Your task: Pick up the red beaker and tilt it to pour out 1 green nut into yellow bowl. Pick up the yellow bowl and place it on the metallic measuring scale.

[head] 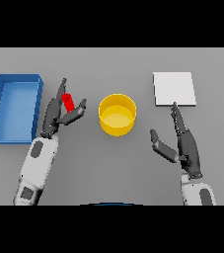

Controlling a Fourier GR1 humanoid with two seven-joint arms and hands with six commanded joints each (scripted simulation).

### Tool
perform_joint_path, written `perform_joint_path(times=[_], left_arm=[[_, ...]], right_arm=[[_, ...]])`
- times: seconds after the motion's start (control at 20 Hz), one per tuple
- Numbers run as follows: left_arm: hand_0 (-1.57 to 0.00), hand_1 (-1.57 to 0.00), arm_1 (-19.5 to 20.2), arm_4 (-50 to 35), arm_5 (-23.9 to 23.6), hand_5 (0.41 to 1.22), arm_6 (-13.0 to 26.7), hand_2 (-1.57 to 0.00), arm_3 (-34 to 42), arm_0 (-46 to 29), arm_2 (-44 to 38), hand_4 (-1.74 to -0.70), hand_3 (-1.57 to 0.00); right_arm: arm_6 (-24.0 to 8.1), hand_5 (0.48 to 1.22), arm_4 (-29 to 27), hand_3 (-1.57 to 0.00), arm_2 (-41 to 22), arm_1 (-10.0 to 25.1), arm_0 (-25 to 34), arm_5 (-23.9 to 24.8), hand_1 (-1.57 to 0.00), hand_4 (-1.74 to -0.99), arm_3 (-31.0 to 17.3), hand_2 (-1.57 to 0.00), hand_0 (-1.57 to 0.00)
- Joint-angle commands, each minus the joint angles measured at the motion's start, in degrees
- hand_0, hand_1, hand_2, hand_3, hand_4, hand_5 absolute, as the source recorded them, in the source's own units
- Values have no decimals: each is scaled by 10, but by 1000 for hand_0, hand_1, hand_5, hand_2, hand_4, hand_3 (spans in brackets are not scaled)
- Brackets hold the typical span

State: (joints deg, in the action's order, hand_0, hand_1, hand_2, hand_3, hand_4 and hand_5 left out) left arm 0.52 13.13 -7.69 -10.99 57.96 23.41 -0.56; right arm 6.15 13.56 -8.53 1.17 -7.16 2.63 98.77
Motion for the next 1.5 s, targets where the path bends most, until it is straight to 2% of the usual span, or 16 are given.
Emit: perform_joint_path(times=[0.0, 0.2, 0.25, 0.3, 0.35, 0.4, 0.5, 0.6, 0.65, 0.7, 0.75, 0.85, 1.1, 1.35, 1.45], left_arm=[[1, 1, 2, 1, -4, 671, 0, 1, -10, 11, -4, -1261, 1], [1, 1, 1, 0, -11, 692, -28, 1, -71, 53, -18, -1271, 1], [1, -24, -5, -1, -20, 715, -44, -41, -71, 50, -21, -1297, 1], [-93, -141, -13, -1, -29, 741, -55, -150, -82, 55, -23, -1324, -47], [-322, -364, -16, -6, -34, 770, -61, -358, -86, 54, -30, -1355, -218], [-572, -606, -16, -7, -42, 860, -57, -600, -92, 61, -35, -1424, -421], [-932, -953, -18, -1, -48, 990, -70, -950, -97, 62, -32, -1529, -761], [-1162, -1176, -25, -8, -43, 1073, -99, -1173, -109, 67, -36, -1601, -997], [-1244, -1255, -24, -10, -43, 1103, -102, -1253, -112, 68, -38, -1572, -1111], [-1309, -1318, -26, -12, -48, 1119, -102, -1317, -116, 72, -40, -1606, -1203], [-1361, -1369, -26, -17, -48, 1125, -101, -1367, -112, 70, -42, -1633, -1277], [-1437, -1441, -23, -17, -54, 1128, -91, -1441, -107, 75, -43, -1672, -1383], [-1527, -1529, 1, -1, -50, 1126, -62, -1528, -67, 91, -20, -1718, -1509], [-1557, -1557, 67, 105, -18, 1139, 19, -1557, -1, 112, 78, -1734, -1551], [-1559, -1560, 85, 136, -2, 1132, 39, -1560, 15, 117, 108, -1735, -1555]], right_arm=[[0, 692, -4, 1, 4, 2, 4, -1, 1, -1267, -4, 1, 1], [5, 691, -4, 1, 9, 4, 5, 2, 1, -1265, -9, 1, 1], [4, 691, 7, 1, 1, 1, 1, 6, 1, -1259, -5, 1, 1], [7, 691, 8, 1, -1, 1, -4, 5, 1, -1255, -1, 1, 1], [8, 690, 9, 1, 1, 2, -2, 6, 1, -1252, -6, 1, 1], [1, 688, 8, 1, 2, 0, 5, 7, 1, -1247, -8, 1, 1], [7, 695, 18, 1, -2, 3, 4, 10, 1, -1241, -10, 1, 1], [0, 688, 6, 1, 6, 3, 11, 7, 1, -1233, -12, 1, 1], [1, 686, 8, 1, 5, -1, 15, 10, 1, -1233, -19, 1, 1], [3, 685, 6, 1, 7, 1, 14, 10, 1, -1232, -20, 1, 1], [9, 680, 13, 1, 4, -2, 12, 14, 1, -1219, -24, 1, 1], [-1, 673, 17, 1, 2, -2, 19, 16, 1, -1196, -21, 1, 1], [19, 659, 36, 1, -2, 3, 16, 24, 1, -1127, -26, 1, 1], [20, 660, 48, 1, -5, 8, 11, 27, 1, -1095, -19, 1, 1], [16, 663, 43, 1, -6, 5, 8, 25, 1, -1092, -17, 1, 1]])
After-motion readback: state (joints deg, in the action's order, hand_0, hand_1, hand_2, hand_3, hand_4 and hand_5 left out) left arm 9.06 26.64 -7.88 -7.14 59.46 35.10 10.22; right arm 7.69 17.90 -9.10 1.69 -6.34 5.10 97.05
